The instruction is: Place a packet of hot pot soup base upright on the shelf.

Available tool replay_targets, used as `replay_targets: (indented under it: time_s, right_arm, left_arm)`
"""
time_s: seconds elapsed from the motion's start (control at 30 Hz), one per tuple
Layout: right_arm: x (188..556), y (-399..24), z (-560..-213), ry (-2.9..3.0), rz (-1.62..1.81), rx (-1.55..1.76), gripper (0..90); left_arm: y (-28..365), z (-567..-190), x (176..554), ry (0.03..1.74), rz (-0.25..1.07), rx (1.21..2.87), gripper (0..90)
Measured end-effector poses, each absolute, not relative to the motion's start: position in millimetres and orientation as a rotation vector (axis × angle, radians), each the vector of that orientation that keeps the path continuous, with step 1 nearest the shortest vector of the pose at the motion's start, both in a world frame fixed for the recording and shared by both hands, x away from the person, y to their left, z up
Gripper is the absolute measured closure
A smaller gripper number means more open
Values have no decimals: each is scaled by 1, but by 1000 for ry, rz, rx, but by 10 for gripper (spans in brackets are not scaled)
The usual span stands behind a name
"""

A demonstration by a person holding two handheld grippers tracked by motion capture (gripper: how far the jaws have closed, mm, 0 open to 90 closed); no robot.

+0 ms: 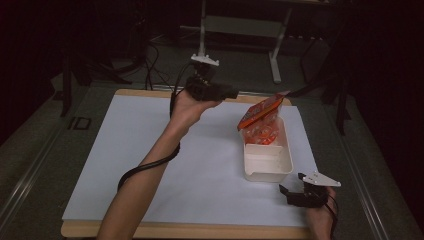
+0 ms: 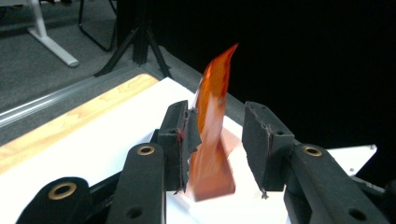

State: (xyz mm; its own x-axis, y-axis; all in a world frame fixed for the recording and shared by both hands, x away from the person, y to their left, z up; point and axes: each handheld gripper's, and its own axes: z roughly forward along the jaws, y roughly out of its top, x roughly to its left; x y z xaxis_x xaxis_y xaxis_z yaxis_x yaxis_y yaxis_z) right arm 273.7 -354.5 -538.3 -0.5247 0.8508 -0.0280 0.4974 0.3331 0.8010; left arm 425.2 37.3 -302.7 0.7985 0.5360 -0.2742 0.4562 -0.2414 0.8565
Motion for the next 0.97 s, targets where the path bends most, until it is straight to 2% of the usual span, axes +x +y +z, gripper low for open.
replay_targets:
  time_s: [0.37, 0.77, 0.97]
  right_arm:
    - [273, -354, -538, 2158, 1054, 1186, 97]
    - [272, -354, -538, 2154, 1052, 1191, 97]
    - [272, -354, -538, 2153, 1053, 1190, 97]
  left_arm:
    - [90, -360, 400, 825, 188, 1884, 623]
    - [153, -446, 370, 1023, 239, 1858, 622]
    - [175, -489, 353, 1136, 348, 1926, 611]
